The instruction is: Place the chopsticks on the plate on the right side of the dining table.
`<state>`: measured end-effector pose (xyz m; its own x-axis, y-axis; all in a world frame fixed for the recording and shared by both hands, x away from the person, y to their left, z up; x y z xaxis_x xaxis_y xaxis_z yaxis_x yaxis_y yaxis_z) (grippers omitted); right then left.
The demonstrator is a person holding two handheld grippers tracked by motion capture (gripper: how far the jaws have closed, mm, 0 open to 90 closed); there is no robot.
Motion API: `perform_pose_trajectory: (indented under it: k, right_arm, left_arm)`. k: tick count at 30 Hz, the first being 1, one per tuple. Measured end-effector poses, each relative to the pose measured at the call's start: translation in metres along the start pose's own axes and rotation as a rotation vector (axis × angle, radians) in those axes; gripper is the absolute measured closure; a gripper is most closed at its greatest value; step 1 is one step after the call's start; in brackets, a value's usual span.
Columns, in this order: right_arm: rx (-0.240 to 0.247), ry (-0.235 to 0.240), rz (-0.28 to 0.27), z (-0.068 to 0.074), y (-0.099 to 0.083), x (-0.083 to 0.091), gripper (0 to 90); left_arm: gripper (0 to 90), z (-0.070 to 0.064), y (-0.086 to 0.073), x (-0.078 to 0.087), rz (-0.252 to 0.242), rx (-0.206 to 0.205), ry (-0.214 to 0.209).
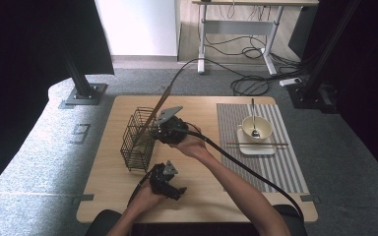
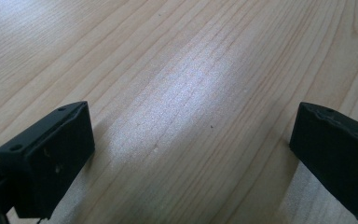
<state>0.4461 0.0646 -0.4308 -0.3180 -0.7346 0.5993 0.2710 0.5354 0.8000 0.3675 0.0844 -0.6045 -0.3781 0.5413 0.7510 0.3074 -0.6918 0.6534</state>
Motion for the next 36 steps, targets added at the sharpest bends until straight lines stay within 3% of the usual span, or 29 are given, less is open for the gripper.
perform_pose_trajectory:
  k: [7, 17, 36]
  right_arm:
    - [-0.001, 0.02, -0.002, 0.0, 0.003, 0.01, 82.2]
    - [-0.038, 0.066, -0.016, 0.002, 0.006, 0.026, 82.2]
    - [-0.052, 0.087, -0.043, -0.005, 0.012, 0.071, 82.2]
  left_arm:
    - [0.0, 0.0, 0.0, 0.0, 0.0, 0.003, 0.002]
    - [0.0, -0.001, 0.0, 0.0, 0.002, 0.008, 0.006]
    - [0.0, -0.001, -0.001, 0.001, 0.002, 0.016, 0.015]
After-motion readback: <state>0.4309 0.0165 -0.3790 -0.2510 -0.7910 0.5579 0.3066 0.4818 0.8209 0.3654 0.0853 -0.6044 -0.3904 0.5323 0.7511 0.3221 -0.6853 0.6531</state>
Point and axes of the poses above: each handheld gripper's, and its own axes: x roughly backward along the jaws, y roughly out of its top, z roughly to its left, the point moved 6 cm from there along -x, roughly forward along the jaws, and after that the axes turned 10 degrees about -x, right-handed, at the moved point
